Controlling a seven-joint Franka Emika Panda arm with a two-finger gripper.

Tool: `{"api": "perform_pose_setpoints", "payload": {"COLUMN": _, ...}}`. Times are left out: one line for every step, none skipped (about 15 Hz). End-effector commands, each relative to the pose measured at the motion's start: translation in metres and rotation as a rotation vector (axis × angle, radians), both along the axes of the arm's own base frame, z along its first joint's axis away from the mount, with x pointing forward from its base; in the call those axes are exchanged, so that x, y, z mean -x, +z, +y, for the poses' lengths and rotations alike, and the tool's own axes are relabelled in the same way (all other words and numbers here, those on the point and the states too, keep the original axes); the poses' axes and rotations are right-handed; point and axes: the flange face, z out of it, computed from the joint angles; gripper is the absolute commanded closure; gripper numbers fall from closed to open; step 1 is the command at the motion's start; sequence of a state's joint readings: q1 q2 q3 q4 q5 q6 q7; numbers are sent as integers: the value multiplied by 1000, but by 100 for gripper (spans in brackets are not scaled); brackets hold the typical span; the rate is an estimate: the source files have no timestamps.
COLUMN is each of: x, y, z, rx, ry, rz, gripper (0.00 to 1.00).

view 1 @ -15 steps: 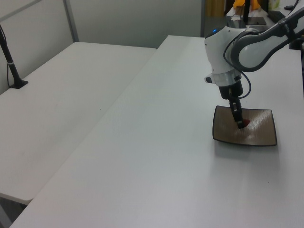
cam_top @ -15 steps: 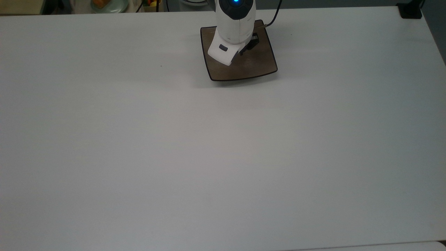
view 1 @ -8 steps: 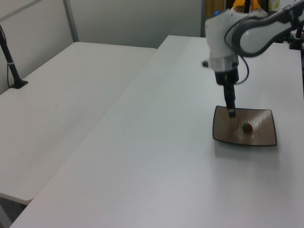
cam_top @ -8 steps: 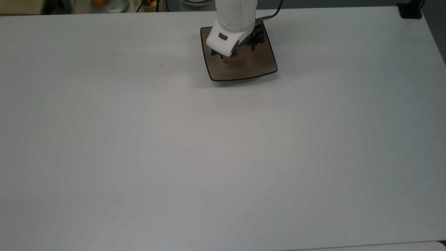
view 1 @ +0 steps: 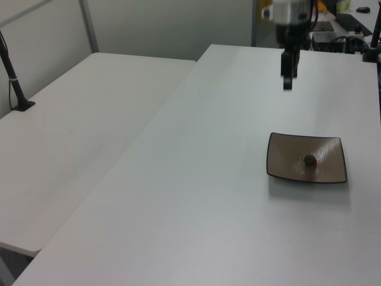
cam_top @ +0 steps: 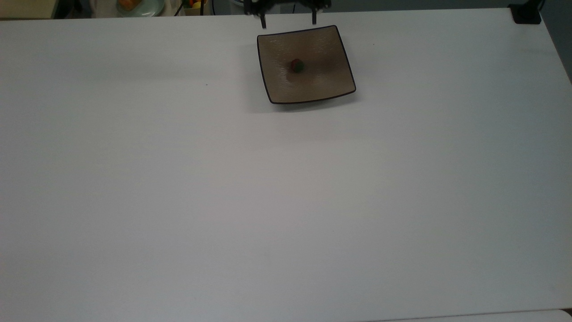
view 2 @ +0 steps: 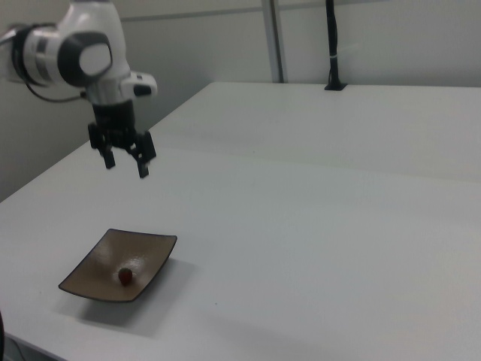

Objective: Strawberries on a ceramic plate

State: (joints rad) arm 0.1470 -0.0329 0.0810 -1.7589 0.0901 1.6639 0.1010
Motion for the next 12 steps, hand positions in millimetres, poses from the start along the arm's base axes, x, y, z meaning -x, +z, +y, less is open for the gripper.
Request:
{"api": "perform_pose_setpoints", "payload": {"x": 1, "y": 36, "z": -19, "rx": 26, "ry": -36, "rz": -49, "gripper": 0}}
{"api": "perform_pose_setpoints", "payload": {"x": 0, "y": 43, "z": -25, "rx": 25, "ry": -39, "rz": -65, "gripper": 0}}
{"api": "perform_pose_setpoints", "payload": {"x": -3, "y": 45, "z": -27, "rx": 19, "ry": -28, "rz": -78, "gripper": 0}}
{"api": "perform_pose_setpoints", "payload": {"x": -5, "y": 45, "z": -29, "rx": 18, "ry": -21, "rz": -89, "gripper": 0}}
{"api": "perform_pose_setpoints", "payload": {"x": -9, "y": 45, "z": -28, "rx": 12, "ry": -12, "rz": -113, "gripper": 0}}
{"api": "perform_pose_setpoints", "payload": {"x": -13, "y": 45, "z": -30, "rx": 6, "ry": -11, "rz": -142, "gripper": 0}}
{"api": "perform_pose_setpoints", "payload": {"x": -18, "y": 45, "z": -31, "rx": 0, "ry": 0, "rz": -169, "gripper": 0}}
{"api": "perform_pose_setpoints", "payload": {"x": -22, "y": 44, "z": -31, "rx": -2, "ry": 17, "rz": -187, "gripper": 0}}
{"api": "perform_pose_setpoints", "payload": {"x": -21, "y": 46, "z": -31, "rx": -3, "ry": 43, "rz": -195, "gripper": 0}}
{"api": "perform_pose_setpoints", "payload": {"x": -21, "y": 45, "z": -34, "rx": -3, "ry": 54, "rz": -188, "gripper": 0}}
{"api": "perform_pose_setpoints", "payload": {"x": -21, "y": 44, "z": -35, "rx": -3, "ry": 52, "rz": -185, "gripper": 0}}
{"api": "perform_pose_setpoints", "payload": {"x": -21, "y": 45, "z": -35, "rx": -4, "ry": 54, "rz": -191, "gripper": 0}}
